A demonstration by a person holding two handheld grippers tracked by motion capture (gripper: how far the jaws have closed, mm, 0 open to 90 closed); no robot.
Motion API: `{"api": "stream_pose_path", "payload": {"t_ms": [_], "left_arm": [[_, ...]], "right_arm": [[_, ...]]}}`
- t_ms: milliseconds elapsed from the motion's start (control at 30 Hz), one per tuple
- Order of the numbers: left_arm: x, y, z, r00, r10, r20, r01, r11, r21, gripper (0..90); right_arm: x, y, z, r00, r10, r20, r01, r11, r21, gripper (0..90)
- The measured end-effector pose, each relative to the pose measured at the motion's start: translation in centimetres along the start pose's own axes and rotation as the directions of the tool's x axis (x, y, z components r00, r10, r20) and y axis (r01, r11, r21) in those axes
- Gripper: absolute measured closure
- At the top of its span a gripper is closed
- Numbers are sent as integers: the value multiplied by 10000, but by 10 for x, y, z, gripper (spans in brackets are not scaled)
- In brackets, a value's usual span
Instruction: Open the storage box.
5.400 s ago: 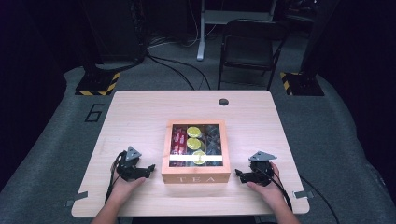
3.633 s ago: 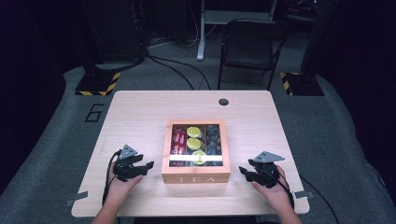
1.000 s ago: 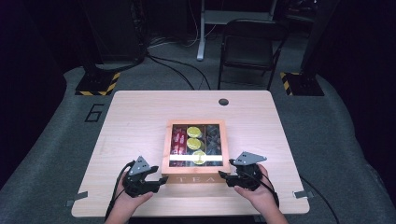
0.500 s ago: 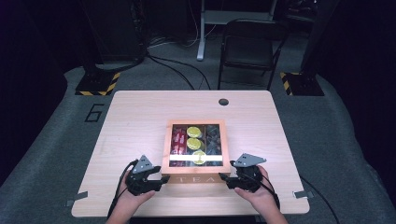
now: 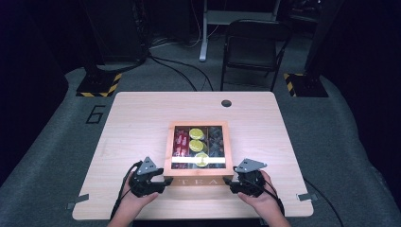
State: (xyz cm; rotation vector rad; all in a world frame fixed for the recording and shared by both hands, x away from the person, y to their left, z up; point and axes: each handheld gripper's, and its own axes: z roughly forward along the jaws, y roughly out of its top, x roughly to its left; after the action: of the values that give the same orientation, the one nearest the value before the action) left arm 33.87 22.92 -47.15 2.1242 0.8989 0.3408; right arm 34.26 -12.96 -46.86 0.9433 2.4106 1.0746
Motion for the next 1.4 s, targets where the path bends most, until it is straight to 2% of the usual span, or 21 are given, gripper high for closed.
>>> {"api": "stream_pose_path", "payload": {"t_ms": [133, 200, 267, 400, 667, 1133, 1233, 1400], "left_arm": [[-1, 1, -1, 10000, -30, -68, 30, 10000, -61, 456], [-3, 1, -1, 9999, 15, -167, -16, 10000, -83, 459], [-3, 1, -1, 9998, 25, -182, -27, 10000, -82, 459], [-4, 2, -2, 9995, 173, -267, -176, 9998, -108, 463], [-5, 3, -2, 9993, 205, -311, -213, 9995, -252, 473], [-4, 5, -4, 9998, 51, -211, -62, 9986, -530, 472], [-7, 6, -4, 9980, 169, -606, -209, 9976, -668, 471], [-7, 7, -7, 9989, 29, -458, -62, 9973, -731, 471]], "right_arm": [[-1, 0, -1, 9999, 85, -80, -85, 10000, 23, 429], [-2, 0, -1, 9994, 334, -136, -334, 9994, -55, 439], [-2, 0, -1, 9992, 366, -188, -367, 9993, -47, 441], [-3, 0, -2, 9994, 312, -180, -315, 9994, -128, 448], [-2, 1, -3, 9991, 403, -102, -405, 9990, -211, 459], [-1, 3, -4, 9996, 263, 81, -259, 9985, -480, 458], [-1, 4, -5, 9995, 273, 141, -264, 9979, -599, 458], [-1, 5, -6, 9993, 325, 182, -311, 9967, -756, 459]]}}
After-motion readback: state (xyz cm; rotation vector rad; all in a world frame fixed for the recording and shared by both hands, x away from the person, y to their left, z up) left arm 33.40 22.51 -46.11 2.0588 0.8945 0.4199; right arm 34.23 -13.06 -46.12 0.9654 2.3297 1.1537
